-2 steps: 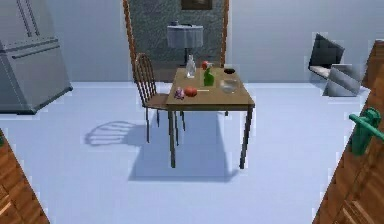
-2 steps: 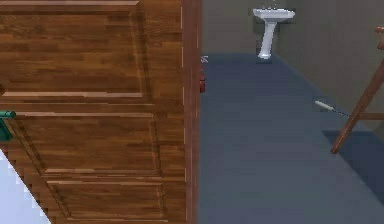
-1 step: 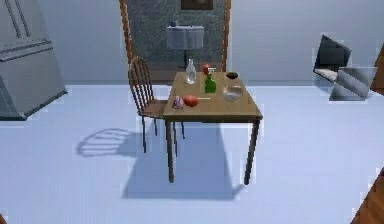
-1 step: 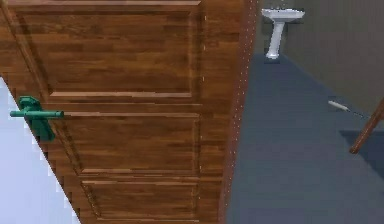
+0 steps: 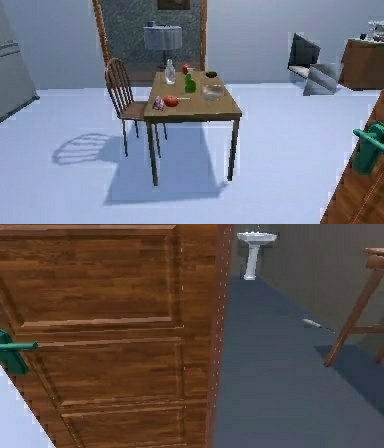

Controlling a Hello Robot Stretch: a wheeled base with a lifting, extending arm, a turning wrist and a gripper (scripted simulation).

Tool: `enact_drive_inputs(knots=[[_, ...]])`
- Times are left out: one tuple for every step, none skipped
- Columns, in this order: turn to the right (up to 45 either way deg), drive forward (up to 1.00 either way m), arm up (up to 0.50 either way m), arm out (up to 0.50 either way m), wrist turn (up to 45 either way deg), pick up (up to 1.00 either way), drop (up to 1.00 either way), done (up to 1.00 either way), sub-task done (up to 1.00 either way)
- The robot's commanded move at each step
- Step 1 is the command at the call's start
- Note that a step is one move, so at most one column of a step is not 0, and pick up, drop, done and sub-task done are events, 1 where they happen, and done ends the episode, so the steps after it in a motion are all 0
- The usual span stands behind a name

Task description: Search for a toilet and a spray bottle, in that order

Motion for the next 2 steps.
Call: enact_drive_inputs(knots=[[0.0,0.80,0.00,0.00,0.0,0.00,0.00,0.00,0.00],[0.0,0.00,0.00,0.00,0.0,0.00,0.00,1.00,0.00]])
